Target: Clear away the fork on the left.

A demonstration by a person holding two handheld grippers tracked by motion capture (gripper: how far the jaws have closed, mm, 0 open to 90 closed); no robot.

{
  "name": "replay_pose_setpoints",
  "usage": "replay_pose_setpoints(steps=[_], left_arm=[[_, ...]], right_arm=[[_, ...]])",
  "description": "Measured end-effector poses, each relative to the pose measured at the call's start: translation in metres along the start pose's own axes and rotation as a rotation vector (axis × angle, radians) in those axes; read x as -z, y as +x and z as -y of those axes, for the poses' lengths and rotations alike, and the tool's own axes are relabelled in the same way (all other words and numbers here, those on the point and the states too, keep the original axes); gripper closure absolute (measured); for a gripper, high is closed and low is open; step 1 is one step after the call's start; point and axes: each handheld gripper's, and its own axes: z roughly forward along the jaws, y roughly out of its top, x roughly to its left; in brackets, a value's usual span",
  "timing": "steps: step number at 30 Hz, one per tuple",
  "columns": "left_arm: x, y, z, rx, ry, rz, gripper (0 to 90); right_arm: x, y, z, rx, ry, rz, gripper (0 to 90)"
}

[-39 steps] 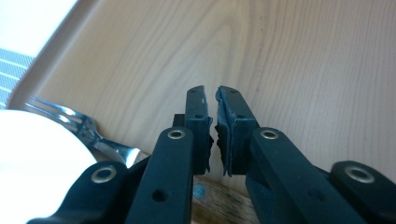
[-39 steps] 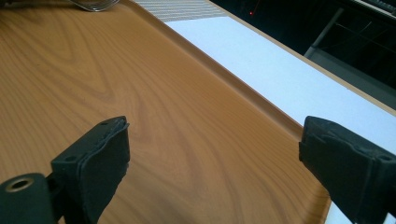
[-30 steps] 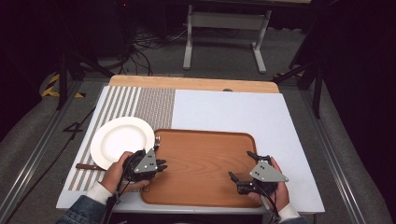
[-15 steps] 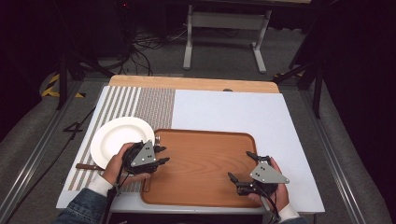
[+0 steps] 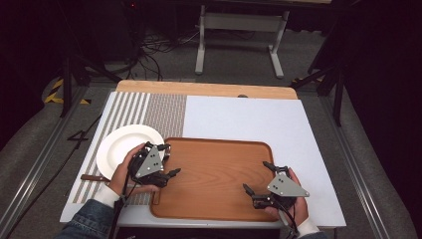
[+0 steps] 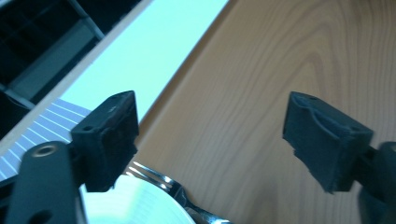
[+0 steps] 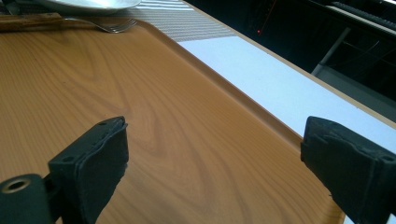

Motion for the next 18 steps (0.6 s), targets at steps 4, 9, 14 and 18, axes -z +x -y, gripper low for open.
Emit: replay_pose_setpoints(steps=[4, 9, 14, 18], left_arm=[[0.007, -0.001, -0.001, 0.003, -0.022, -0.041, 13.3], [0.021, -0.001, -0.002, 0.013, -0.086, -0.079, 12.6], [0.033, 0.000, 0.000, 0.024, -0.104, -0.097, 11.7], [0.042, -0.001, 0.005, 0.030, -0.123, -0.118, 11.9]], right_arm=[[0.001, 0.000, 0.000, 0.003, -0.004, 0.006, 8.6], [0.002, -0.001, 0.000, 0.003, -0.003, 0.018, 8.6], [0.002, -0.002, -0.001, 0.002, -0.008, 0.028, 8.6], [0.003, -0.002, -0.001, 0.000, -0.015, 0.036, 8.6]])
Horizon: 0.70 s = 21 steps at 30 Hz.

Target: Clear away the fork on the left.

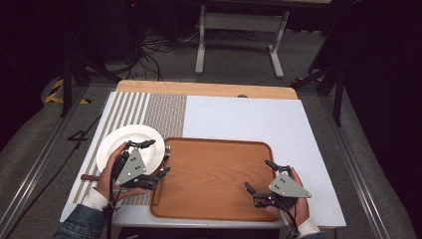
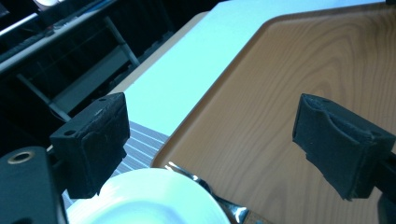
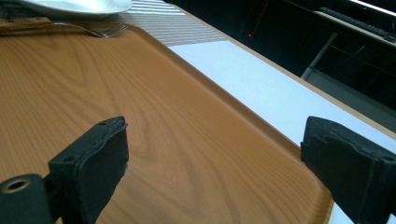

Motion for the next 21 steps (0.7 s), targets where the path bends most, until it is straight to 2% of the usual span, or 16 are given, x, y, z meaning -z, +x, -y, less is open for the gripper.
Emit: replay_pose_setpoints(steps=[2, 4, 10, 18, 21], left_arm=[[0.005, 0.001, 0.002, 0.008, -0.012, -0.001, 12.7], [0.010, 0.002, 0.005, 0.007, -0.012, -0.005, 11.9], [0.020, 0.006, 0.016, 0.040, -0.006, -0.019, 11.6], [0.032, 0.006, 0.033, 0.127, -0.025, -0.033, 9.9], [0.035, 0.004, 0.040, 0.144, -0.018, -0.031, 8.8]], right_arm=[[0.001, 0.000, 0.000, -0.002, 0.000, 0.004, 8.6], [0.001, 0.000, 0.000, -0.002, -0.003, 0.008, 8.6], [0.005, 0.000, 0.000, -0.005, -0.011, 0.024, 8.6], [0.005, -0.001, 0.000, -0.003, -0.016, 0.032, 8.6], [0.006, -0.001, 0.001, -0.005, -0.021, 0.033, 8.6]])
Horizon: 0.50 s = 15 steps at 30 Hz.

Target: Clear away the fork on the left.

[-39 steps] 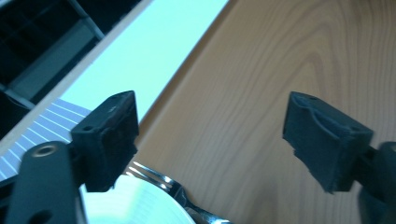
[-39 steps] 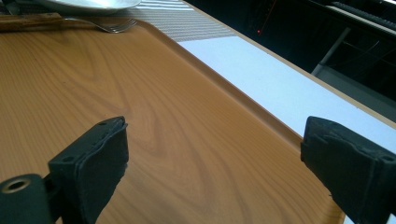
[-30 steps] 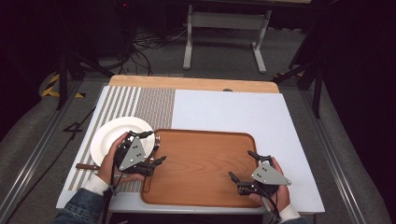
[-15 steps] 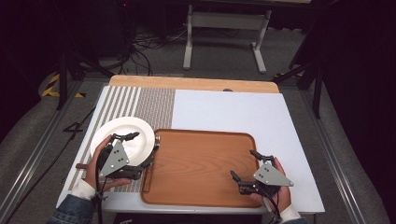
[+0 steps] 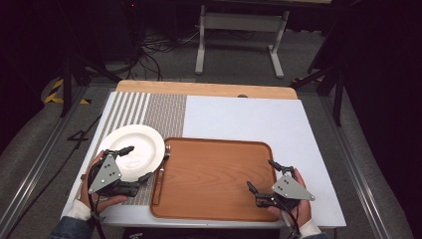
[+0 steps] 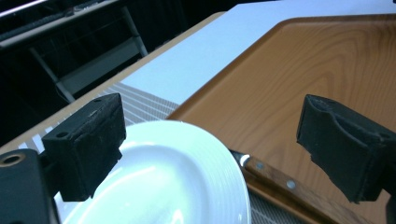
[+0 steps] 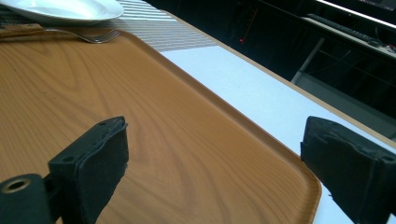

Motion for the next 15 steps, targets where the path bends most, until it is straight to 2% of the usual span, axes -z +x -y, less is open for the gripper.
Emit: replay_pose_setpoints(steps=[3, 7, 10, 15], left_arm=[[0.003, -0.002, 0.006, 0.032, -0.003, 0.014, 8.5], [0.009, -0.004, 0.011, 0.014, 0.013, -0.001, 7.5], [0.013, -0.003, 0.015, 0.054, -0.005, 0.006, 7.5], [0.017, -0.004, 0.018, 0.061, -0.001, 0.006, 6.9]], right_arm=[[0.002, 0.000, 0.000, -0.006, -0.010, -0.006, 8.4], [0.003, -0.001, 0.001, -0.006, -0.011, 0.003, 8.3], [0.005, 0.000, 0.001, -0.007, -0.012, 0.001, 8.2], [0.005, 0.000, 0.002, -0.004, -0.013, 0.005, 8.1]])
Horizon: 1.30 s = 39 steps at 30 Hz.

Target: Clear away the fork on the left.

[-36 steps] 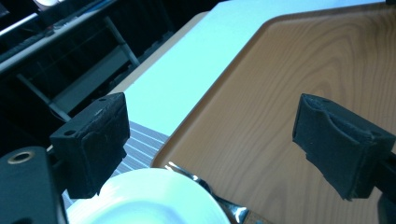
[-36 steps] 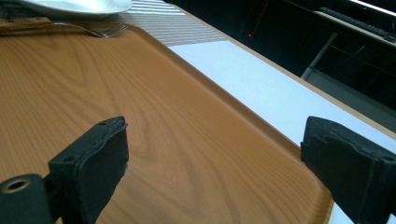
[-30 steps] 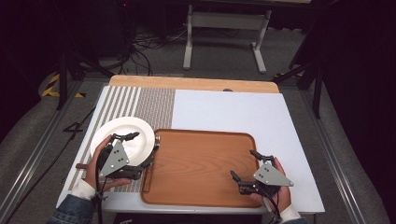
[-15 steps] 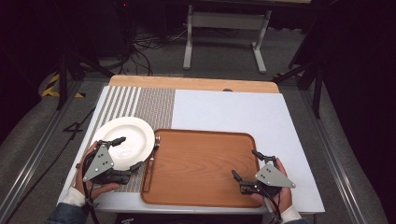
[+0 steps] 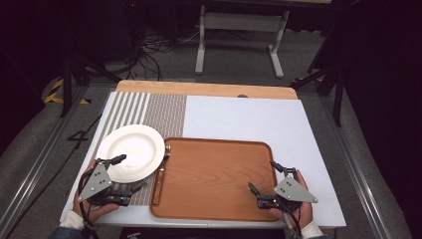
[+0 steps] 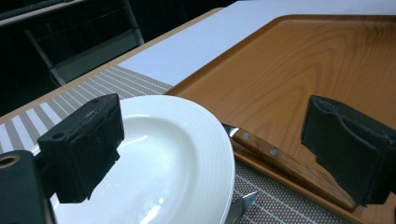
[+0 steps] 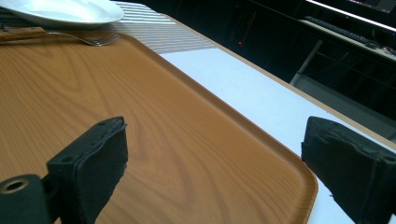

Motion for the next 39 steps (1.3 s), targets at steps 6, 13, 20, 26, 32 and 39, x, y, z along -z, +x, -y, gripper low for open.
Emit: replay_pose_setpoints(steps=[6, 13, 20, 26, 32, 39], left_arm=[[-0.0011, 0.0002, 0.0011, -0.008, 0.002, 0.010, 6.6], [-0.0006, 0.0005, 0.0023, -0.014, 0.004, 0.013, 6.8], [-0.0022, -0.0009, 0.0016, -0.025, 0.009, 0.012, 7.3], [-0.0031, -0.0015, 0.0022, -0.030, 0.022, 0.006, 7.2], [-0.0039, -0.0030, 0.0017, -0.031, 0.024, 0.010, 7.3], [-0.0059, -0.0042, 0.0017, -0.032, 0.039, 0.002, 8.2]], right_arm=[[-0.0002, 0.0012, -0.0002, 0.011, 0.000, 0.001, 8.1], [-0.0020, 0.0036, -0.0011, 0.020, 0.010, 0.003, 8.2], [-0.0015, 0.0034, -0.0003, 0.025, 0.011, 0.002, 8.2], [-0.0017, 0.0032, -0.0005, 0.026, 0.010, 0.003, 8.2], [-0.0015, 0.0041, -0.0011, 0.029, 0.010, 0.004, 8.3], [-0.0028, 0.0031, -0.0026, 0.028, 0.001, 0.005, 8.5]])
